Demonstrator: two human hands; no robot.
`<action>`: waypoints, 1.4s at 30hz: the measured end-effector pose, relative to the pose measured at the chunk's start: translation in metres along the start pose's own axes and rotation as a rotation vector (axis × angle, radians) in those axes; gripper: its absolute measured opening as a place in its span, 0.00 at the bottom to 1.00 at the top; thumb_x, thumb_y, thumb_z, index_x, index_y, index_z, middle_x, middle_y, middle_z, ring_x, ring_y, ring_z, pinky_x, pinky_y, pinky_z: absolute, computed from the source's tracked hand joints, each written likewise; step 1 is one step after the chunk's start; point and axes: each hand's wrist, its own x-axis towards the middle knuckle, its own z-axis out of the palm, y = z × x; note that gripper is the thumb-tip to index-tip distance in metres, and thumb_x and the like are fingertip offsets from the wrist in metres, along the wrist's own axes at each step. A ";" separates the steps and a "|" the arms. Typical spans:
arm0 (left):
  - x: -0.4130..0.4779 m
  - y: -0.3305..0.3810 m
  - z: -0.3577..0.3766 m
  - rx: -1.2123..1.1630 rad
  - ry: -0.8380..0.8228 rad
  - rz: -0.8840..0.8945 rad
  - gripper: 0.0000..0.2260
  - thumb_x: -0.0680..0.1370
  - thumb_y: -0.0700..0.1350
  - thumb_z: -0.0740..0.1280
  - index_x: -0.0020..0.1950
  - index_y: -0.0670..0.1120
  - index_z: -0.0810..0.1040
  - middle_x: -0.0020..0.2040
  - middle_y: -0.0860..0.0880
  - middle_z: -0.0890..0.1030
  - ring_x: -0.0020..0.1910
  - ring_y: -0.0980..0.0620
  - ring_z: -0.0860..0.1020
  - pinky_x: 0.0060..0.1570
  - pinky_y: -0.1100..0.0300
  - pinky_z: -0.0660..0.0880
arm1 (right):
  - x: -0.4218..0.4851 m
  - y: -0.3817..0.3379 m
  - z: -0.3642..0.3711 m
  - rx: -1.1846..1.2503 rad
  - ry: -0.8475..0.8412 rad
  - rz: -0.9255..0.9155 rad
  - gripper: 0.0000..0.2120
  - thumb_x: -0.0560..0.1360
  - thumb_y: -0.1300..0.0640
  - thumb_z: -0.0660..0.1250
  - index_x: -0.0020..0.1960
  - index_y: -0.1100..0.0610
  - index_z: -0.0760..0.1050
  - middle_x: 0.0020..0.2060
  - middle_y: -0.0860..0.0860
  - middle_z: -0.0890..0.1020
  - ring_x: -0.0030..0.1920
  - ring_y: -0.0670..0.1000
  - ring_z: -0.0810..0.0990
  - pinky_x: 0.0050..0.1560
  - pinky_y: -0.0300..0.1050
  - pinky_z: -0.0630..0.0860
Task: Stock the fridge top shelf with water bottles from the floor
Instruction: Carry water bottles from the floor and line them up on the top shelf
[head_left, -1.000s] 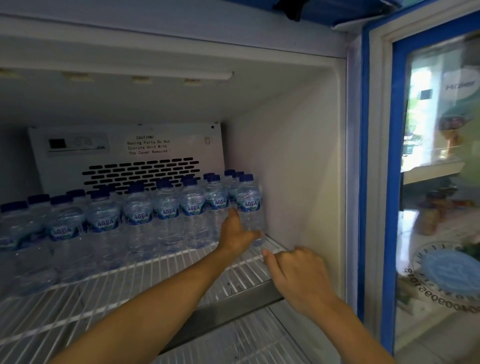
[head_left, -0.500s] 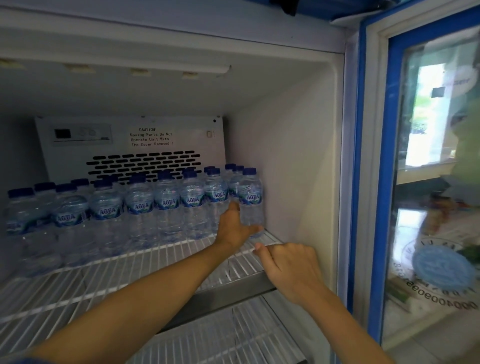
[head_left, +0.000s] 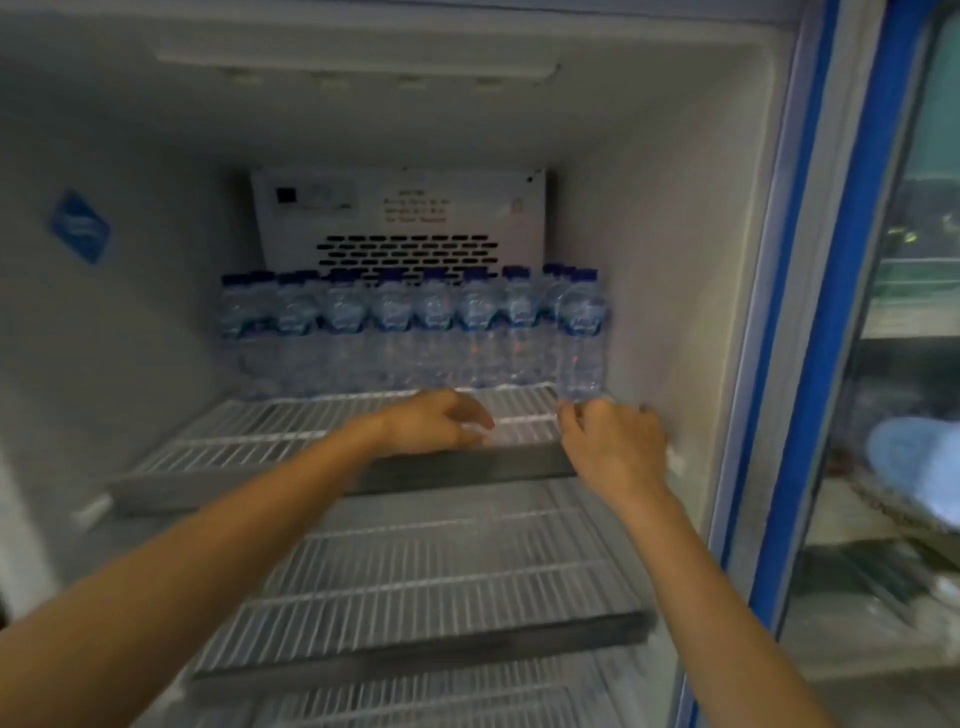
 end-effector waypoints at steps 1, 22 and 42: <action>-0.018 -0.004 -0.002 -0.044 0.056 -0.004 0.13 0.78 0.46 0.67 0.62 0.46 0.78 0.62 0.48 0.79 0.60 0.51 0.77 0.64 0.58 0.71 | -0.007 -0.012 0.000 0.028 -0.033 -0.013 0.24 0.82 0.47 0.51 0.49 0.58 0.82 0.49 0.59 0.84 0.53 0.59 0.80 0.67 0.52 0.63; -0.609 -0.127 0.241 -0.082 0.562 -0.815 0.08 0.76 0.37 0.63 0.49 0.44 0.81 0.41 0.45 0.83 0.44 0.45 0.81 0.46 0.58 0.74 | -0.486 -0.215 0.065 0.884 -0.866 -0.005 0.28 0.72 0.48 0.72 0.68 0.57 0.71 0.63 0.54 0.77 0.63 0.53 0.76 0.62 0.49 0.74; -1.007 -0.045 0.477 -0.441 0.503 -1.666 0.10 0.74 0.37 0.66 0.55 0.41 0.80 0.49 0.39 0.82 0.51 0.41 0.79 0.48 0.56 0.72 | -0.867 -0.291 0.053 0.416 -1.629 -0.507 0.34 0.72 0.44 0.69 0.73 0.54 0.63 0.69 0.55 0.70 0.68 0.55 0.69 0.66 0.52 0.70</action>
